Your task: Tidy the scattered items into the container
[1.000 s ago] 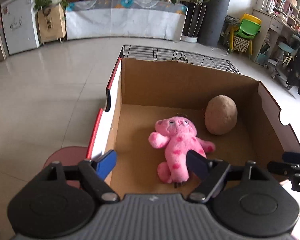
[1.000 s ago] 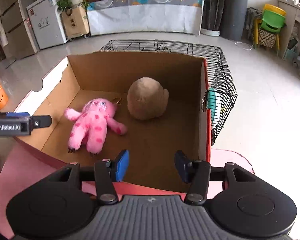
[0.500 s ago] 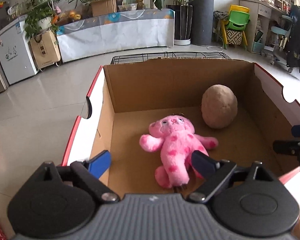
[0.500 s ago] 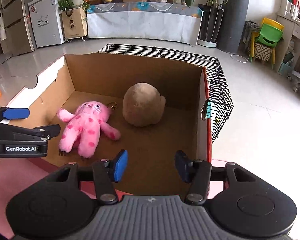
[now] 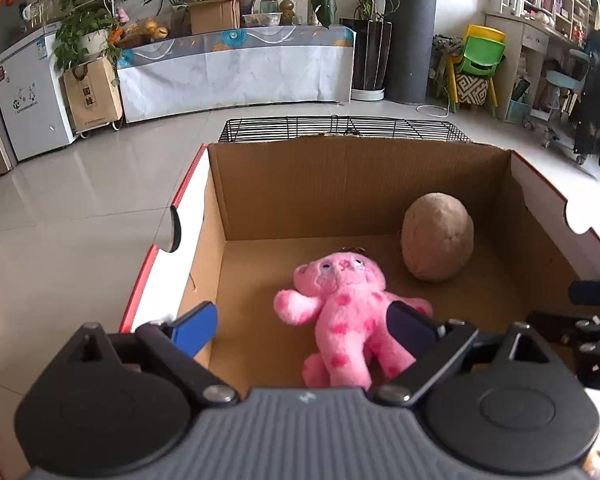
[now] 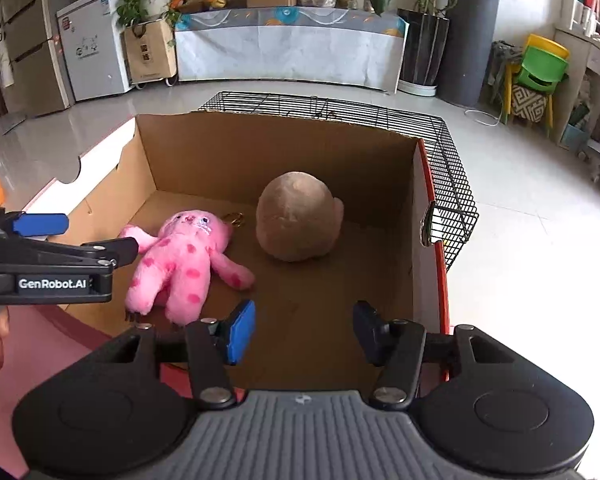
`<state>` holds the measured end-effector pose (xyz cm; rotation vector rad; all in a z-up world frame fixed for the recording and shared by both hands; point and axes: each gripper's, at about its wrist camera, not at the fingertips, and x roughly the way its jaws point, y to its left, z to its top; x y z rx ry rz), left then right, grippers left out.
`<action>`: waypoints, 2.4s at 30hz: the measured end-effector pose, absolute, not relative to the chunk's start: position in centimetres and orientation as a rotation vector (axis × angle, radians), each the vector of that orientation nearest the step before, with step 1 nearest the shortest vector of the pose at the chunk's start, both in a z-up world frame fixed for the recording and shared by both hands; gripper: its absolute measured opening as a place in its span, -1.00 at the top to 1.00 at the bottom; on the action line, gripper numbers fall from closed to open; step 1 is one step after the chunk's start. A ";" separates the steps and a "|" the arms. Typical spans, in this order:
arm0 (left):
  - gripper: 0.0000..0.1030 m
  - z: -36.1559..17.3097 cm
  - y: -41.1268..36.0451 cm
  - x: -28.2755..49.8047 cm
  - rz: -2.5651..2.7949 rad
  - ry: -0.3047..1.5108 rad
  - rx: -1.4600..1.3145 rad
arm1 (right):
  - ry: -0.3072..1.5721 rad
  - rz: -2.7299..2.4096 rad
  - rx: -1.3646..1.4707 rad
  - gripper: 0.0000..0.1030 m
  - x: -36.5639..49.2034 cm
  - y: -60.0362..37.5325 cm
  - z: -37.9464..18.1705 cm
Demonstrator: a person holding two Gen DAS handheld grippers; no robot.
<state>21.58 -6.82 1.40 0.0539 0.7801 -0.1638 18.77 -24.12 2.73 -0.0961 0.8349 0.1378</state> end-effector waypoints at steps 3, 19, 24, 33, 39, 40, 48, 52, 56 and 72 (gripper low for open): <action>-0.84 1.9 -6.6 21.5 -0.173 0.779 0.019 | 0.833 0.140 -0.074 -0.08 18.8 -24.4 3.0; -0.91 3.9 -5.8 21.2 -0.142 0.743 -0.029 | 0.802 0.120 -0.029 -0.08 18.4 -24.8 4.4; -0.90 3.0 -5.0 21.4 -0.106 0.771 -0.031 | 0.755 0.099 -0.028 -0.07 18.1 -25.2 5.1; -0.91 2.2 -5.2 21.2 -0.108 0.785 0.000 | 0.673 0.052 0.011 -0.08 18.3 -26.9 7.3; -0.92 1.5 -5.7 21.1 -0.110 0.796 0.045 | 0.715 -0.016 0.044 -0.08 20.0 -29.2 6.3; -0.92 1.5 -5.8 21.1 -0.115 0.797 0.050 | 0.724 -0.025 0.046 -0.07 20.2 -29.5 6.0; -0.96 0.7 -6.5 20.7 -0.140 0.796 0.096 | 0.802 -0.006 0.107 0.13 22.3 -30.7 4.6; -0.99 0.4 -6.5 20.6 -0.134 0.777 0.102 | 0.839 -0.027 0.119 0.55 22.9 -30.3 3.7; -0.99 0.4 -6.5 20.7 -0.125 0.756 0.108 | 0.828 -0.064 0.082 0.78 22.8 -30.0 3.4; -0.99 0.7 -6.4 20.7 -0.105 0.707 0.029 | 0.606 -0.074 -0.112 0.81 20.7 -26.9 4.3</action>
